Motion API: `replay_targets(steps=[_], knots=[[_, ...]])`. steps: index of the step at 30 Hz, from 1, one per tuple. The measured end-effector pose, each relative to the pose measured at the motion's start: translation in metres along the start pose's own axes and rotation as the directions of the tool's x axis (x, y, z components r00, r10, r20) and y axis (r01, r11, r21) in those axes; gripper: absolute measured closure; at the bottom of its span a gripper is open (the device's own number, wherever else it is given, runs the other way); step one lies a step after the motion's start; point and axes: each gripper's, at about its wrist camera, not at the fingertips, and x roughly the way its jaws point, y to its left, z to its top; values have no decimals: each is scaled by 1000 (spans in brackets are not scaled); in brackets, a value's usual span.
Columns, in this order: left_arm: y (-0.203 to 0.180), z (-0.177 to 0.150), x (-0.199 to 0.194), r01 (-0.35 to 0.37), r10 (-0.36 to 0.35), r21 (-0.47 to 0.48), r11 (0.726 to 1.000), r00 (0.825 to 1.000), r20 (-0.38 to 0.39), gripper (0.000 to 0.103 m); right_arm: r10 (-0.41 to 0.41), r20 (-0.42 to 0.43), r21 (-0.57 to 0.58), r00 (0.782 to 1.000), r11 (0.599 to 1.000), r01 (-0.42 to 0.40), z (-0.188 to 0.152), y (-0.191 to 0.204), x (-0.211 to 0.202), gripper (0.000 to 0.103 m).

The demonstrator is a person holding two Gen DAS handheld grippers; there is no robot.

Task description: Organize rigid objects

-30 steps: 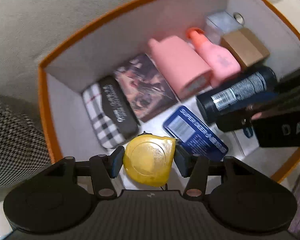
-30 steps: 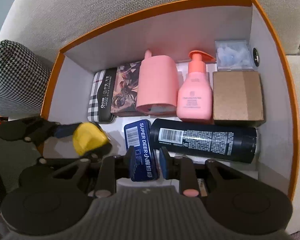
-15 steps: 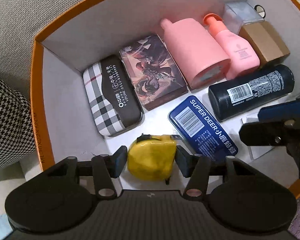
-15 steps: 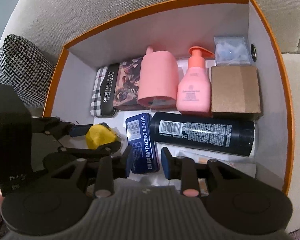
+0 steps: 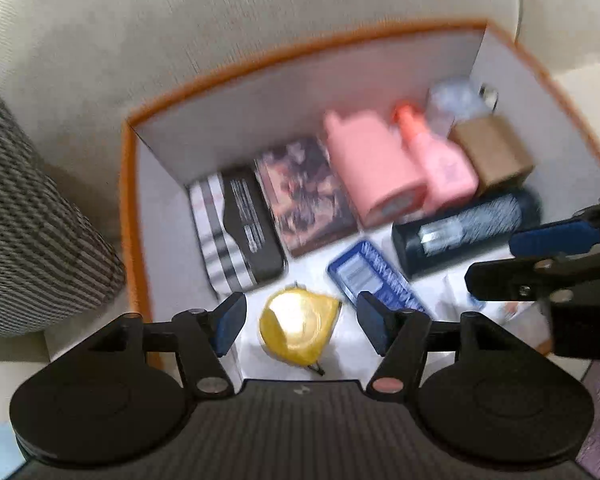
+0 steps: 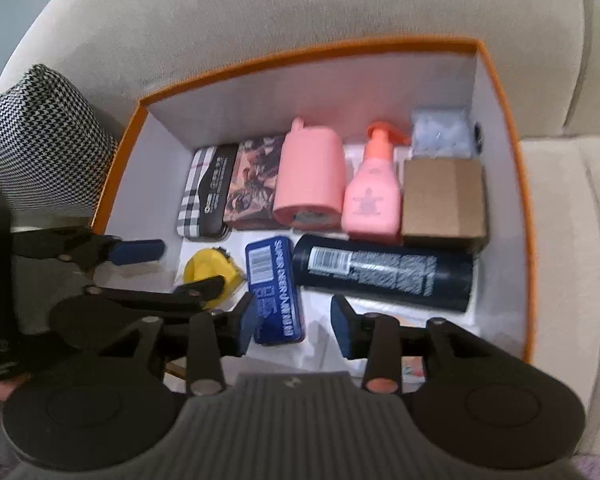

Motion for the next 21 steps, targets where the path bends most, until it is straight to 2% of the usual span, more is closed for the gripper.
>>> replay_targets(steps=[2, 4, 6, 8, 9, 11, 13, 17, 18, 19, 20, 21], knots=[[3, -1, -23, 16, -14, -28, 999, 997, 76, 29, -21, 40, -23, 999, 999, 22, 0, 3, -11, 58], [5, -3, -49, 46, -34, -66, 997, 984, 173, 29, -40, 88, -54, 995, 998, 45, -1, 7, -24, 54], [9, -5, -74, 72, -42, -104, 992, 962, 268, 30, -70, 150, -96, 986, 992, 85, -2, 14, -39, 50], [6, -7, -92, 58, -11, -125, 990, 938, 347, 27, -93, 226, -130, 970, 984, 125, -6, 21, -55, 46], [6, -11, -104, 58, 1, -135, 989, 917, 399, 26, -103, 261, -147, 960, 978, 145, -8, 24, -63, 43], [6, -19, -119, 51, 22, -146, 988, 888, 460, 18, -118, 338, -164, 934, 969, 182, -14, 28, -79, 35], [7, -29, -133, 44, 50, -166, 985, 852, 521, 15, -118, 400, -173, 909, 964, 201, -21, 30, -95, 29], [2, -50, -152, 11, 113, -198, 980, 788, 605, 12, -99, 503, -175, 859, 961, 213, -39, 34, -120, 19], [1, -56, -157, 3, 134, -214, 977, 772, 621, 10, -89, 524, -173, 847, 963, 208, -43, 34, -125, 13], [0, -61, -161, -4, 155, -232, 973, 757, 635, 4, -81, 543, -170, 836, 964, 203, -48, 35, -129, 8], [-2, -67, -164, -10, 176, -250, 968, 739, 651, 0, -74, 560, -167, 825, 965, 200, -54, 36, -133, 7], [0, -72, -166, -12, 190, -262, 965, 722, 665, 0, -71, 573, -165, 817, 966, 200, -58, 37, -136, 7]])
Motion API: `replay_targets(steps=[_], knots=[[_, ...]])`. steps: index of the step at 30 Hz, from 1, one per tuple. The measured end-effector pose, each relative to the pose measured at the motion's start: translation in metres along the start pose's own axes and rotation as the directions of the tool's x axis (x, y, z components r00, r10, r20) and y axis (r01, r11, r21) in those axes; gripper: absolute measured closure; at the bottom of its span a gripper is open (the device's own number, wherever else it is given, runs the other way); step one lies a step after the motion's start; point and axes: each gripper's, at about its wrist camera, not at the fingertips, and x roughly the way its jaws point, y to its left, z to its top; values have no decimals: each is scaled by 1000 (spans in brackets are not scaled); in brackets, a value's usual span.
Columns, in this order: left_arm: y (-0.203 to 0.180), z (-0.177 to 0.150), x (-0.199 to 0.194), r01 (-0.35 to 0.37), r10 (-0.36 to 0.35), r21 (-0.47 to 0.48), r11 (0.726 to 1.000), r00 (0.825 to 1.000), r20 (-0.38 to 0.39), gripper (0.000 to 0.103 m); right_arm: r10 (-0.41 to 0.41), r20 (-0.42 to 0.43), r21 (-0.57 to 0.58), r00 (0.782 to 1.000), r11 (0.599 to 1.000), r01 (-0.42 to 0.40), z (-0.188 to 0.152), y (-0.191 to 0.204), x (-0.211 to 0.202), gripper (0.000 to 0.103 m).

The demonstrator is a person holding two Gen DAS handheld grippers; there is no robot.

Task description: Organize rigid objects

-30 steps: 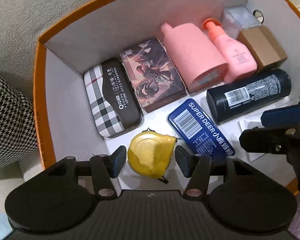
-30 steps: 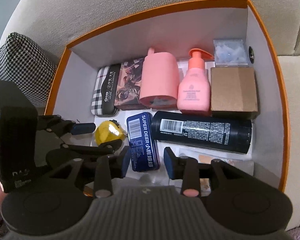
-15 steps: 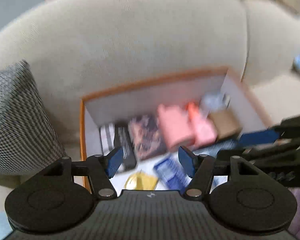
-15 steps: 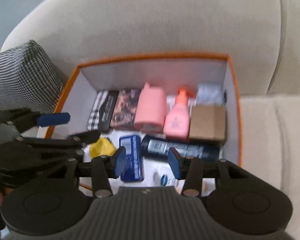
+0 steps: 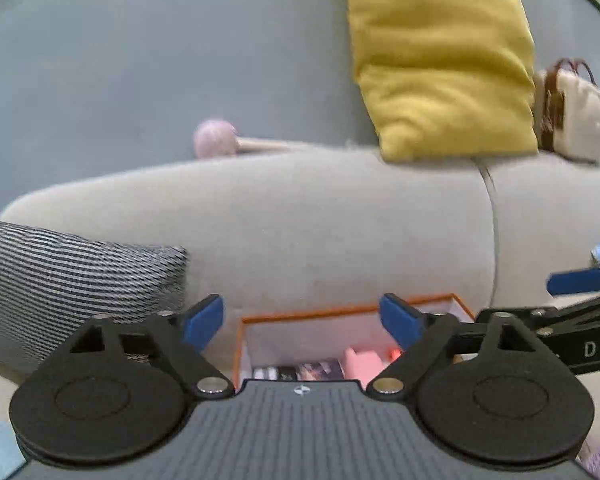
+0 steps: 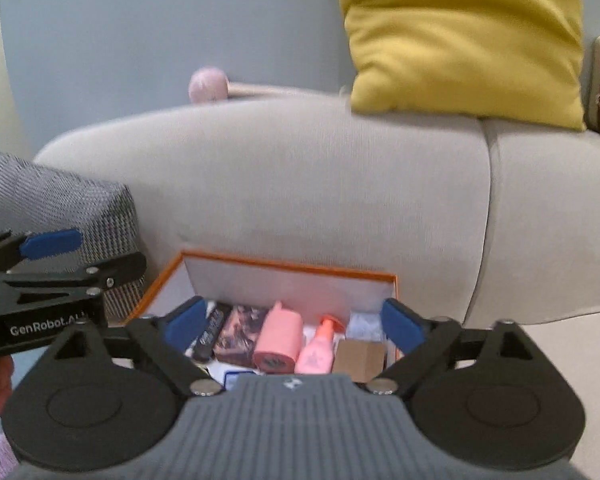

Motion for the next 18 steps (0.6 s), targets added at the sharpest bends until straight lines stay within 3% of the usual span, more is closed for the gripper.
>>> replay_targets(steps=[5, 10, 14, 18], knots=[[7, -8, -18, -57, 60, -33, 998, 996, 69, 0, -11, 92, 26, 996, 1000, 8, -12, 7, -16, 2], [10, -19, -41, -84, 93, -81, 993, 989, 116, 0, -40, 128, 71, 991, 997, 31, -26, 9, -29, 2], [12, -30, -44, -111, 121, -123, 986, 990, 75, 0, -42, 112, 57, 993, 998, 36, -35, 9, -34, 2], [15, -46, -41, -98, 95, -171, 980, 995, -21, 0, -44, 79, 43, 996, 998, 40, -46, 9, -35, 2]])
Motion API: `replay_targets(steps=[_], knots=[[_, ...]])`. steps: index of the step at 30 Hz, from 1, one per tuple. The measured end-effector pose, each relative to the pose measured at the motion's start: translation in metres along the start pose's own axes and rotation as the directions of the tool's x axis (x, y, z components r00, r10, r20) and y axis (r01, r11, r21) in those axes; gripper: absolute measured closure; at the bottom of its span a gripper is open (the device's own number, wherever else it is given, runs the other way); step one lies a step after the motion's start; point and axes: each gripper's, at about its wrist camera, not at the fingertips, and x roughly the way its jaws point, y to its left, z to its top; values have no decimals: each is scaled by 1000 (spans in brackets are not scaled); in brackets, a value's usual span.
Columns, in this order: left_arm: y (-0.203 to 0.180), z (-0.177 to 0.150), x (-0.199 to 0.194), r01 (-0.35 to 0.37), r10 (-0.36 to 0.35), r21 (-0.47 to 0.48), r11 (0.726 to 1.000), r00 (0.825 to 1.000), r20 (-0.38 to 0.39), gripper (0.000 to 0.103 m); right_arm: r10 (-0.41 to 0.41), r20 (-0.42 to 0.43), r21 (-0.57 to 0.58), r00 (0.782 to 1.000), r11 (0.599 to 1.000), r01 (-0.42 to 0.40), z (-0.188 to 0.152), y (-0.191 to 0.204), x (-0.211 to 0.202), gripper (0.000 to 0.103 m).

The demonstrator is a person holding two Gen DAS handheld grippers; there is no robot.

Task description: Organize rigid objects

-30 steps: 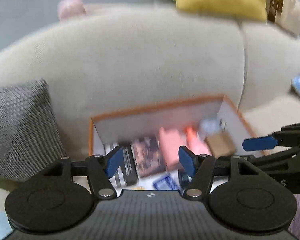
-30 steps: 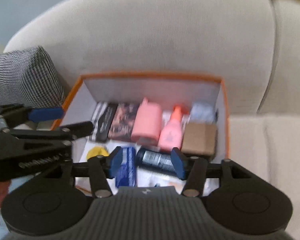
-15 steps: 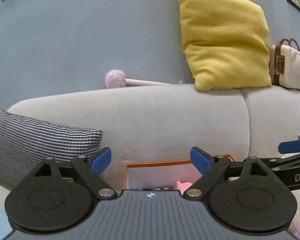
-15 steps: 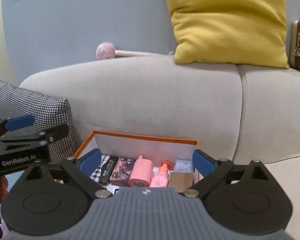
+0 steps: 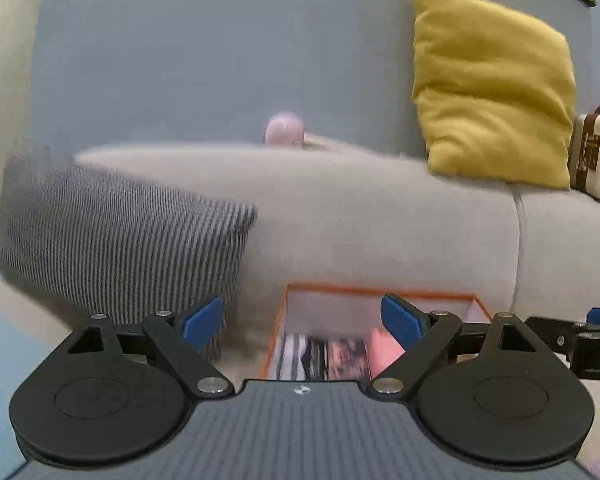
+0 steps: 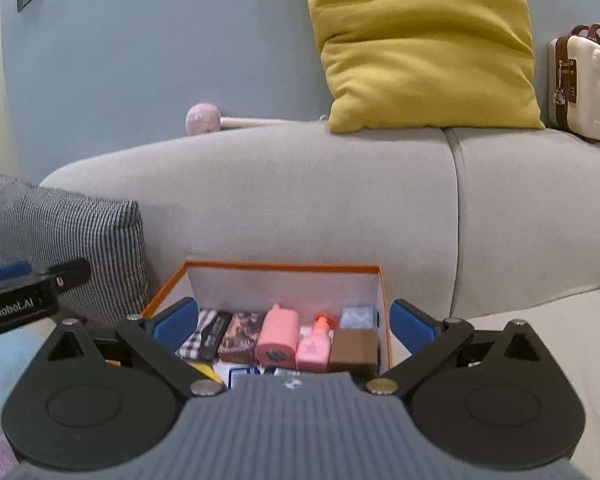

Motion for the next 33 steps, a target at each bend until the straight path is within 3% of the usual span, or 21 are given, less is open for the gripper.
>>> replay_targets(steps=[3, 7, 10, 15, 33], knots=[[2, -13, 1, 6, -7, -26, 1000, 998, -63, 0, -26, -43, -3, 999, 1000, 25, -8, 0, 1, 2], [-10, -26, 3, 13, -8, 29, 999, 984, -178, 0, -22, -98, 20, 995, 1000, 24, -18, -1, -1, 2], [-19, -31, 0, 29, -22, 30, 999, 981, -192, 0, -18, -116, 28, 993, 999, 21, -23, -2, -1, 2], [-29, -30, -3, 4, 11, 74, 997, 980, -201, 0, -56, -151, 38, 987, 997, 62, -25, -6, -1, 2], [-32, -31, -16, 21, -6, 77, 997, 982, -187, 0, -51, -156, 49, 986, 997, 60, -28, -6, -11, 2]])
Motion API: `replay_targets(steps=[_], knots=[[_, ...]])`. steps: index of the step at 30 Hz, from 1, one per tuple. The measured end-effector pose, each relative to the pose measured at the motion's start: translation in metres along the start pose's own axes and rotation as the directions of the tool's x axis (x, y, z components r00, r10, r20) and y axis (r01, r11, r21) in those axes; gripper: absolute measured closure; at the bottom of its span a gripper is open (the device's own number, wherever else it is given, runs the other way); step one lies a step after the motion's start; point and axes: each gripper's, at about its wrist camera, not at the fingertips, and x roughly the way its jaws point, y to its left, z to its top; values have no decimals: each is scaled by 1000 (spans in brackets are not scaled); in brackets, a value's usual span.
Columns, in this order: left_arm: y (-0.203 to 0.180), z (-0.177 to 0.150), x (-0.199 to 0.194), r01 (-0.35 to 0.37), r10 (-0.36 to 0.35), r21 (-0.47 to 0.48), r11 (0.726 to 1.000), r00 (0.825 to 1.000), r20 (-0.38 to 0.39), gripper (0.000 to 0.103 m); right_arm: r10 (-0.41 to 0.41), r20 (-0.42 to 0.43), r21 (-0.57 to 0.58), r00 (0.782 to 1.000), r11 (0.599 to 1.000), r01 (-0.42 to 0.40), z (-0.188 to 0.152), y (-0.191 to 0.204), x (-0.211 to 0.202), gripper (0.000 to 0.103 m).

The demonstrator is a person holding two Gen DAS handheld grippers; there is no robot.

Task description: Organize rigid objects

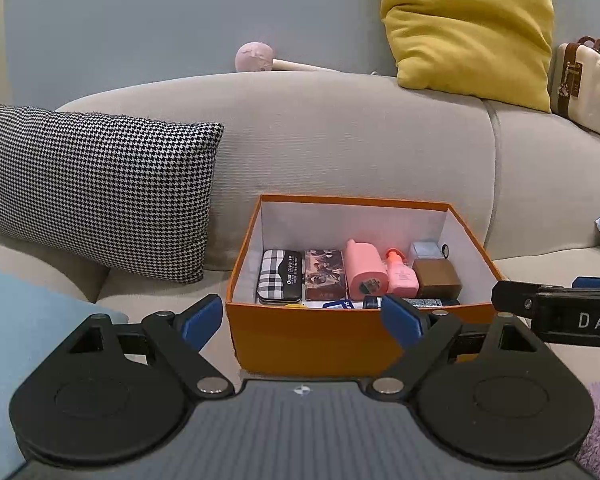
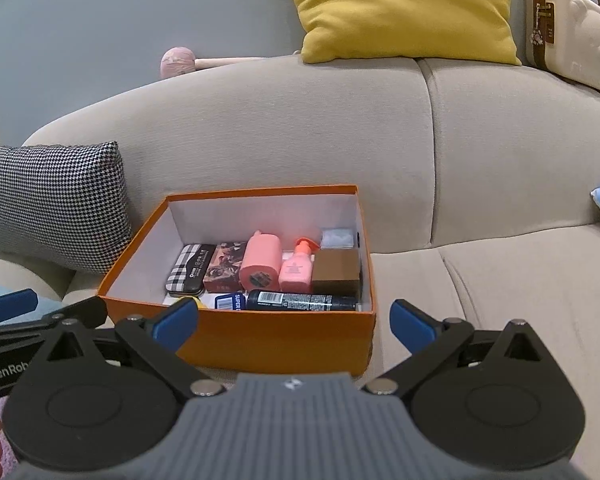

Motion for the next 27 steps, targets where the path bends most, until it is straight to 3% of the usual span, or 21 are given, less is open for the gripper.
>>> replay_targets(steps=[27], knots=[[-3, -4, -11, -6, 5, 12, 1000, 1000, 18, 0, -10, -2, -18, 1000, 1000, 10, -7, 3, -10, 2]])
